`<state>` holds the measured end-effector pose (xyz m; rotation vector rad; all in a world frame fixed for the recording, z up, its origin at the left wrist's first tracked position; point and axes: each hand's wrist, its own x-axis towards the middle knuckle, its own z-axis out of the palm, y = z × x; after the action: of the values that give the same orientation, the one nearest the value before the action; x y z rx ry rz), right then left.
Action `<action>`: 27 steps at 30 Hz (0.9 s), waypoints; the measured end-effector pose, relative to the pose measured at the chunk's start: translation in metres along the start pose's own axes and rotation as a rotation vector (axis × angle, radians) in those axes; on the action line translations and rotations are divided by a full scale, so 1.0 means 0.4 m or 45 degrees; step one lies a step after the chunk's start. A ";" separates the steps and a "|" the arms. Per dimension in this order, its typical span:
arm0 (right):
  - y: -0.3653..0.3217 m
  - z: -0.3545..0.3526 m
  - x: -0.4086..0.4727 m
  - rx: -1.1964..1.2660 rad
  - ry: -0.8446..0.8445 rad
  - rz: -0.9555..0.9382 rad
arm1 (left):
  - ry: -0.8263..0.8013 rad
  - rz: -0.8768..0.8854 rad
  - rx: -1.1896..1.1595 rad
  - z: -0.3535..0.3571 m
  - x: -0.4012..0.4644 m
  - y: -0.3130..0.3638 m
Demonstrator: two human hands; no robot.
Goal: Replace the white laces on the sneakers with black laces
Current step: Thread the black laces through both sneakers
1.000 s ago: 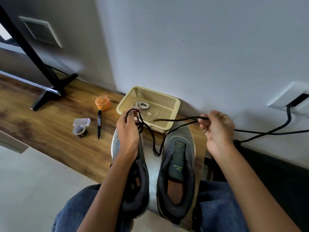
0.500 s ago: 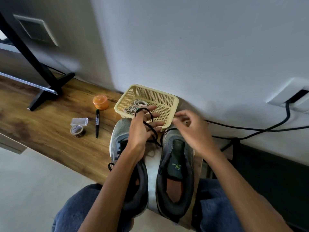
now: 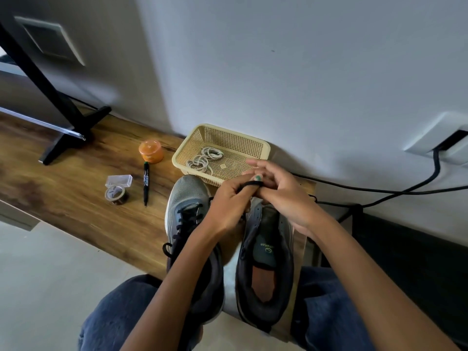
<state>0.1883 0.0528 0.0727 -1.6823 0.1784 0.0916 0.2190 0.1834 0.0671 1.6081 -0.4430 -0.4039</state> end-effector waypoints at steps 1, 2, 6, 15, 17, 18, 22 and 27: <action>-0.001 -0.003 -0.001 -0.028 0.014 -0.031 | 0.029 0.012 0.000 0.001 0.001 -0.002; -0.002 -0.006 -0.002 -0.069 0.068 -0.051 | 0.083 0.017 0.008 0.000 0.003 -0.008; -0.002 -0.056 0.005 0.066 0.538 0.004 | 0.258 -0.074 0.140 -0.034 0.015 -0.028; 0.031 -0.195 0.001 0.632 1.314 0.159 | 0.181 -0.180 0.385 -0.080 0.020 -0.055; 0.039 -0.208 0.003 0.685 1.422 0.147 | 0.216 -0.211 0.487 -0.089 0.020 -0.059; 0.042 -0.216 0.004 0.722 1.490 0.139 | 0.232 -0.228 0.552 -0.096 0.018 -0.060; 0.057 -0.258 -0.001 0.830 1.739 0.095 | 0.333 -0.258 0.700 -0.132 0.012 -0.054; 0.069 -0.227 -0.002 -0.066 1.294 0.461 | 0.385 -0.176 0.479 -0.134 0.013 -0.045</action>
<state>0.1786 -0.0402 0.0566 -1.5947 1.2435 -0.5051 0.2516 0.2280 0.0536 2.0353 -0.1821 -0.1793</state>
